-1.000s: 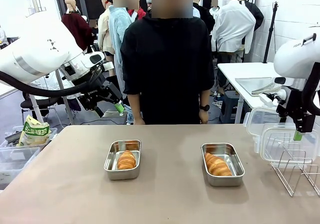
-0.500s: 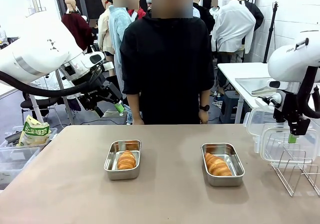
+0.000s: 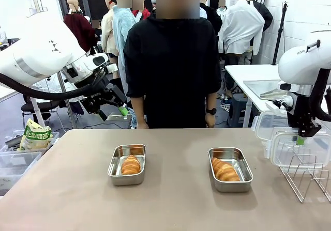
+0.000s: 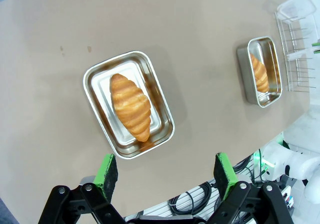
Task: Place the bread in airtight containers.
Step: Pick up one Airtight Container lid and hand it to the human.
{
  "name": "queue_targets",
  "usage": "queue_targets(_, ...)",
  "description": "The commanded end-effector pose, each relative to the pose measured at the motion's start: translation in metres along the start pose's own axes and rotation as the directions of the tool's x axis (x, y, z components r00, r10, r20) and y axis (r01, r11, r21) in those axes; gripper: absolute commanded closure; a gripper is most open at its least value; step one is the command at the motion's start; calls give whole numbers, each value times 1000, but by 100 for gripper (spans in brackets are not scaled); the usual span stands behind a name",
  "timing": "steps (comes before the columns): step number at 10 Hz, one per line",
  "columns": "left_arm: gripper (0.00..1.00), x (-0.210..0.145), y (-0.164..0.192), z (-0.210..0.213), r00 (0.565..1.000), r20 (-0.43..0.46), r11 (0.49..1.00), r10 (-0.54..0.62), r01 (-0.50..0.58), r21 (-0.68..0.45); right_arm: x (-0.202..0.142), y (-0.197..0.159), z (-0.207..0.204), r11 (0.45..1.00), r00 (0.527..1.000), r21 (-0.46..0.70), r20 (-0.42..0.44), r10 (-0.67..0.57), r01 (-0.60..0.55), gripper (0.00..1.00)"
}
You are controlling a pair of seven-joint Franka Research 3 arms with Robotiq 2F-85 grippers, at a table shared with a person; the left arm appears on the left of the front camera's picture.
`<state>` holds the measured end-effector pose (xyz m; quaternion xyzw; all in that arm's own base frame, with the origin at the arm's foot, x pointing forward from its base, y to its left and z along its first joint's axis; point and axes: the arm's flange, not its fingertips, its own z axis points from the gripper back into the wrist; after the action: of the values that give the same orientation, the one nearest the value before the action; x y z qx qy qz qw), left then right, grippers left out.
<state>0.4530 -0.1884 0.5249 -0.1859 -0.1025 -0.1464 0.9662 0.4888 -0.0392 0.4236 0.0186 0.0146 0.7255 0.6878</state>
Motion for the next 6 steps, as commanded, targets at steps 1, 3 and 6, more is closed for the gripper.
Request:
queue_targets(1,0,1,0,1,1000,0,1000,-1,1,20,1,0,2,999,999,20,-28,-25,26,100)
queue_targets(3,0,1,0,1,1000,0,1000,-1,1,20,2,1,4,999,1000,40,-23,-14,15,100)
queue_targets(6,0,1,0,1,1000,0,1000,-1,1,20,6,7,25,998,999,52,-21,-38,39,100)
